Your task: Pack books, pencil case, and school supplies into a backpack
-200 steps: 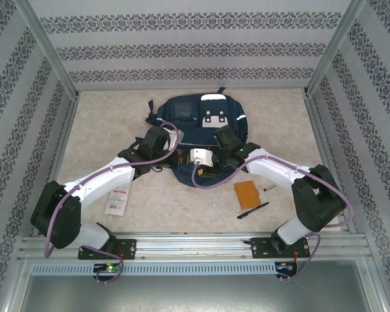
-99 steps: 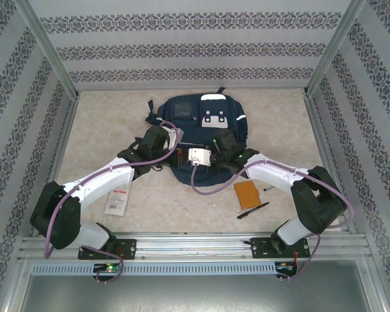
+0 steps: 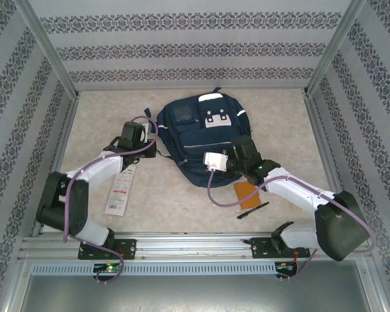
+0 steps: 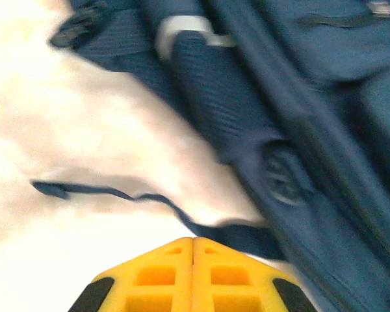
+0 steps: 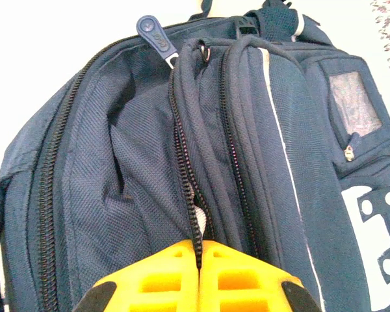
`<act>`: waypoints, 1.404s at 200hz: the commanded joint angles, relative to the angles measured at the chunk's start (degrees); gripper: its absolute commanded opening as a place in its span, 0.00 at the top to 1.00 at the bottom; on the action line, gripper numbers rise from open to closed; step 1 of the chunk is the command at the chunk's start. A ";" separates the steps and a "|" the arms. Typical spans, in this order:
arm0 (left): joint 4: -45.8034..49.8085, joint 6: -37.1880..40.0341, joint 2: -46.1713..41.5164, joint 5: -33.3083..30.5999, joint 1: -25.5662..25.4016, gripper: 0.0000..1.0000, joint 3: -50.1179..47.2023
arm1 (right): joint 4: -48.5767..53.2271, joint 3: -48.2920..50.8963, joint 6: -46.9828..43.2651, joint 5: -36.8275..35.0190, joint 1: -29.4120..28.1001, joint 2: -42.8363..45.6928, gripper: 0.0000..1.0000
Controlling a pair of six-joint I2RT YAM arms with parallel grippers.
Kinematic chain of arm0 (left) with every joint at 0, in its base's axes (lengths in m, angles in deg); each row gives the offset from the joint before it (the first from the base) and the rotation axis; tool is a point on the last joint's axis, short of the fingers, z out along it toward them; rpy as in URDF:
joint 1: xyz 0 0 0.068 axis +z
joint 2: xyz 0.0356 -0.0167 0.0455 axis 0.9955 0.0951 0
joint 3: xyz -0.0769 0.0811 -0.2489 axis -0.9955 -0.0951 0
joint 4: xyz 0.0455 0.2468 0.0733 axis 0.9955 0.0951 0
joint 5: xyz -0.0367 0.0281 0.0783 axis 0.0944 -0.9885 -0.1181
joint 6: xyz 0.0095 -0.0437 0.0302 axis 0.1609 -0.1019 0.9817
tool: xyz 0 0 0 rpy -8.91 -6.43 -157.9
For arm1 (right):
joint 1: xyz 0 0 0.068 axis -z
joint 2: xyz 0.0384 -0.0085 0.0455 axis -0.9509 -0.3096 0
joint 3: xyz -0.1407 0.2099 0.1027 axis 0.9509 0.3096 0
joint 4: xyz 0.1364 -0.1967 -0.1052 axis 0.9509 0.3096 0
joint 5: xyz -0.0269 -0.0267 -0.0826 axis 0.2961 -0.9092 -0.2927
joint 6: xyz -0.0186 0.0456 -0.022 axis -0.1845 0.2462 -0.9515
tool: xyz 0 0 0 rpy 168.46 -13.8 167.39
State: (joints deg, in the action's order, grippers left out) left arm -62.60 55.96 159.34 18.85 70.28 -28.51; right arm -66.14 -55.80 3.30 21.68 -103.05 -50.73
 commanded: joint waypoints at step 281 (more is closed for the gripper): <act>-10.26 41.50 9.36 42.55 -8.10 1.00 0.15 | 5.56 -0.93 1.72 10.05 1.76 7.24 1.00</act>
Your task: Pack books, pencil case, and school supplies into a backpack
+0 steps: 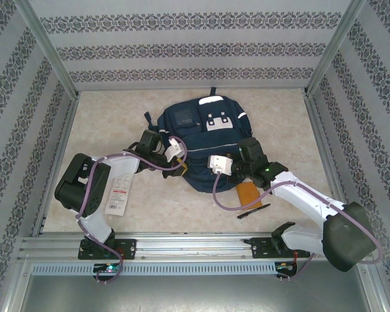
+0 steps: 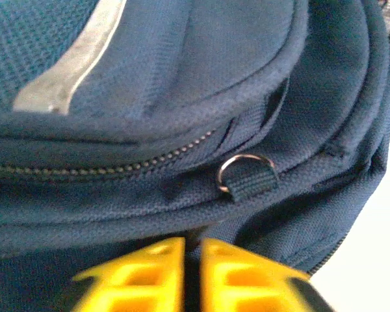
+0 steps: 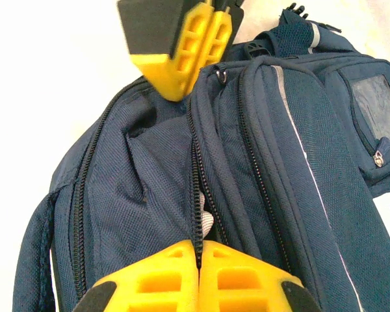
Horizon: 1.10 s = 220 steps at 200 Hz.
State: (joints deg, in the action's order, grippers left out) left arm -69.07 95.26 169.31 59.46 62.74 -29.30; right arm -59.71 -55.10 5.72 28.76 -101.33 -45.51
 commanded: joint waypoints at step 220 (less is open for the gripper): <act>-36.58 -2.68 -3.23 -3.90 -2.50 0.67 -16.19 | -1.74 0.13 -0.95 1.76 0.47 6.04 1.00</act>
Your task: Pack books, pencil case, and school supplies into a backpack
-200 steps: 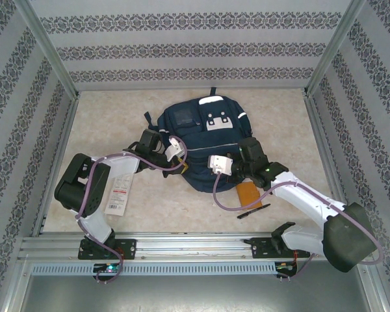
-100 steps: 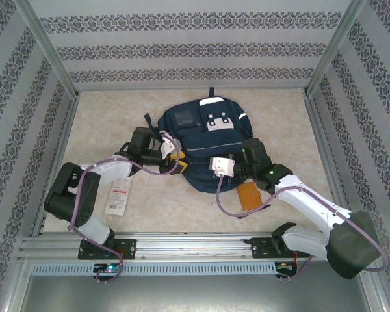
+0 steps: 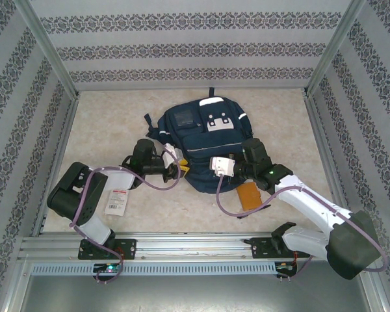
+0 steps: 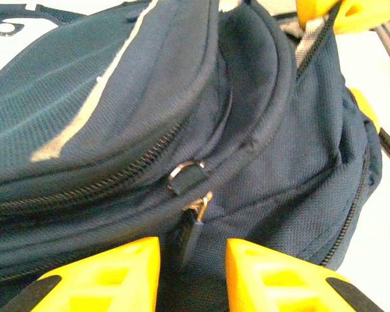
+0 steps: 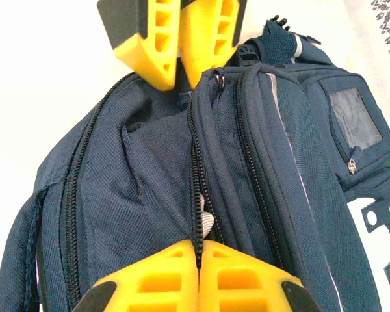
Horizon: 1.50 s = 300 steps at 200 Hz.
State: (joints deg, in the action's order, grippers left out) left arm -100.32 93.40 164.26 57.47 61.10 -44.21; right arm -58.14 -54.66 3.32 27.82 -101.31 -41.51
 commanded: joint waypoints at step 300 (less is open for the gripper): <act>11.08 -28.36 4.58 -23.03 14.14 0.63 11.94 | -3.13 2.41 6.61 1.97 -2.91 4.81 0.65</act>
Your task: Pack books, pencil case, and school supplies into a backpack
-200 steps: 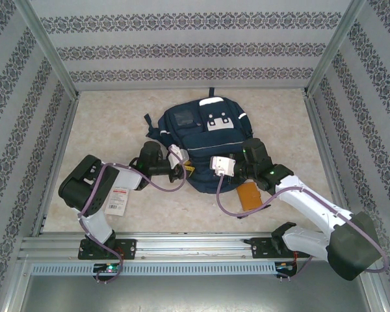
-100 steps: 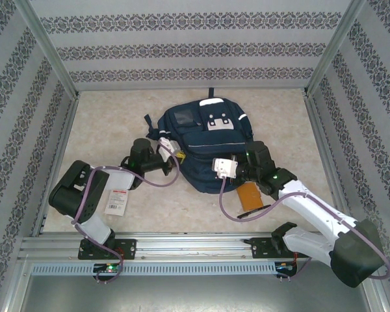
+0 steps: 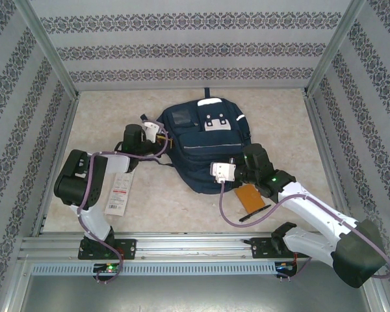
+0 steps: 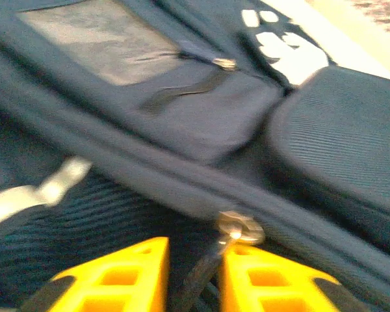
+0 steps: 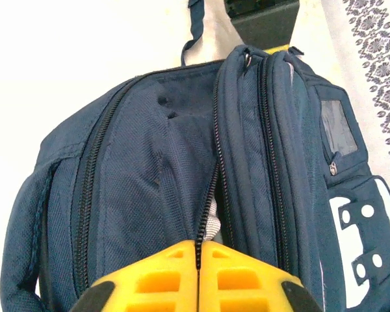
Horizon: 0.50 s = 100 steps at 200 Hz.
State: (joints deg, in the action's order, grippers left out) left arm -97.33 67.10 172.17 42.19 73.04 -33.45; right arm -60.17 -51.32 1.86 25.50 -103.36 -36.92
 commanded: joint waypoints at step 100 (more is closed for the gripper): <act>40.66 31.35 -24.45 -1.50 -13.35 0.51 5.02 | 25.28 -4.58 106.58 -19.08 17.42 4.06 0.04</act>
State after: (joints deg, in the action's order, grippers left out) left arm -67.52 82.91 148.59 39.02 66.52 -28.54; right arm -52.15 -59.56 79.05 6.44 -93.00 -32.09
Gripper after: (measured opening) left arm 0.484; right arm 0.977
